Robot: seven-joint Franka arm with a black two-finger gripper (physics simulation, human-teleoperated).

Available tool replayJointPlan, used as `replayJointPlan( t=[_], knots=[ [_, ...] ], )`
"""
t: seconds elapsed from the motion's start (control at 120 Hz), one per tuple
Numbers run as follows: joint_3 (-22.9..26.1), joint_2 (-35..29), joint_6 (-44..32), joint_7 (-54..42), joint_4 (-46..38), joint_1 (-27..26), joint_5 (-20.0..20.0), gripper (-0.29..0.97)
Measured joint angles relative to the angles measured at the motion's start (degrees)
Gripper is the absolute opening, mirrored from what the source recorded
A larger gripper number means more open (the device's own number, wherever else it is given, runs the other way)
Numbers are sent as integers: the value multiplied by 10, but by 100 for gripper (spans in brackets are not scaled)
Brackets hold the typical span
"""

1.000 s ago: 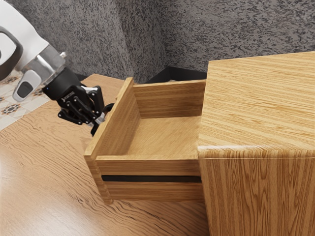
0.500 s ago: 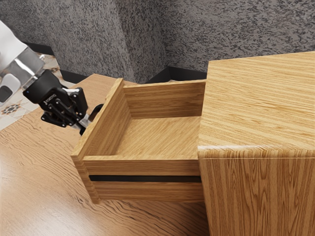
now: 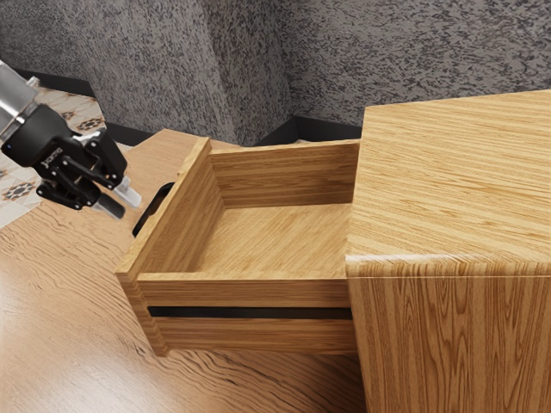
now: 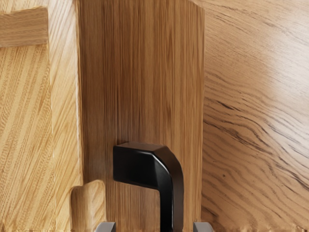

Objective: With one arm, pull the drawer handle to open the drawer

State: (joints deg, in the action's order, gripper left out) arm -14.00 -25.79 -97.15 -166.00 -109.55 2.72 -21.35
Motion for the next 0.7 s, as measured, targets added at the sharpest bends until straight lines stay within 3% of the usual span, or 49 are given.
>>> replayJointPlan(
  t=[0.1,0.2,0.467,0.55,0.7],
  knots=[
    [3,-7,8,2,25,-4,4,15],
    [32,18,25,33,95,-16,58,18],
    [104,225,162,235,381,-21,186,46],
    [106,249,200,316,409,-29,216,53],
    [105,260,237,462,429,-41,237,61]
  ],
)
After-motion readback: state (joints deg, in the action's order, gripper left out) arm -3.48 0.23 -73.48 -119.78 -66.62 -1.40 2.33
